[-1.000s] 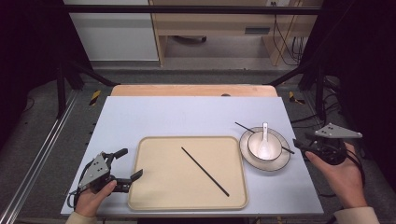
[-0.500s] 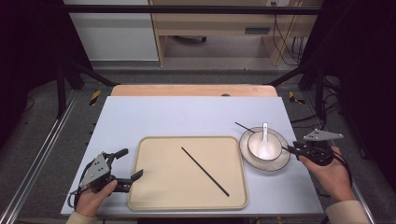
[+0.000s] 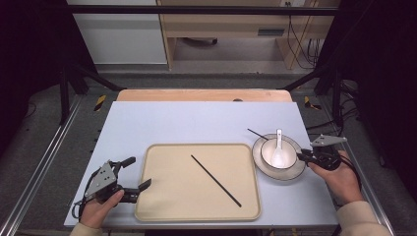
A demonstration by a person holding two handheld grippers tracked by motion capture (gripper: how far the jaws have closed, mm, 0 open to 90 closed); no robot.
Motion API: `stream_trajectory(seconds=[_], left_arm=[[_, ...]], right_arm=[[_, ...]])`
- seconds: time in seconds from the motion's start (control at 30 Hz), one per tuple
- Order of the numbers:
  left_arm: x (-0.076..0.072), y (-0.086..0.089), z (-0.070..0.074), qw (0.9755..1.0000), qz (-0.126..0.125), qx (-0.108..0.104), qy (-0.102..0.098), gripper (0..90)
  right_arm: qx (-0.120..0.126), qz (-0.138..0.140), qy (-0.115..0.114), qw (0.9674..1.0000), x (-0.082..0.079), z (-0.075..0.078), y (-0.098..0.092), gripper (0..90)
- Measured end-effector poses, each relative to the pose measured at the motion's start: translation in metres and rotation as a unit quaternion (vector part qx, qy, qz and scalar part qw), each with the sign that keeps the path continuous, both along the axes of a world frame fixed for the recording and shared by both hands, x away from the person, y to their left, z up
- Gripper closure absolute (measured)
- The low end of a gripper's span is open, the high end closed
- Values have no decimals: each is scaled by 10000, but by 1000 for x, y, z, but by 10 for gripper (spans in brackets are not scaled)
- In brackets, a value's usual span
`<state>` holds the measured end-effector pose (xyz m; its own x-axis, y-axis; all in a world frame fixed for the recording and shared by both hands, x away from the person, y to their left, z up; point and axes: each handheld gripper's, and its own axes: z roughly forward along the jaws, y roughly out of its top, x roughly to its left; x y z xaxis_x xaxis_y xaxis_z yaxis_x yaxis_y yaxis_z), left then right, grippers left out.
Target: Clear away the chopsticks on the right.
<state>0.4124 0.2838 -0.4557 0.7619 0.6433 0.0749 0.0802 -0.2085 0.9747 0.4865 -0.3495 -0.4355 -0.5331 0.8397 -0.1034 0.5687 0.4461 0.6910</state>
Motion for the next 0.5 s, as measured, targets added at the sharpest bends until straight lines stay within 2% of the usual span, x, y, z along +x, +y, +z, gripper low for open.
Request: stream_trajectory(seconds=[0.27, 0.5], left_arm=[[0, 0, 0, 10000, 6, 7, 2, 64], [0, 0, 0, 10000, 3, 20, 14, 64]], right_arm=[[-198, 146, 153, 9996, 10, -10, 2, 736], [-269, 320, 220, 9989, 11, -13, 6, 831]])
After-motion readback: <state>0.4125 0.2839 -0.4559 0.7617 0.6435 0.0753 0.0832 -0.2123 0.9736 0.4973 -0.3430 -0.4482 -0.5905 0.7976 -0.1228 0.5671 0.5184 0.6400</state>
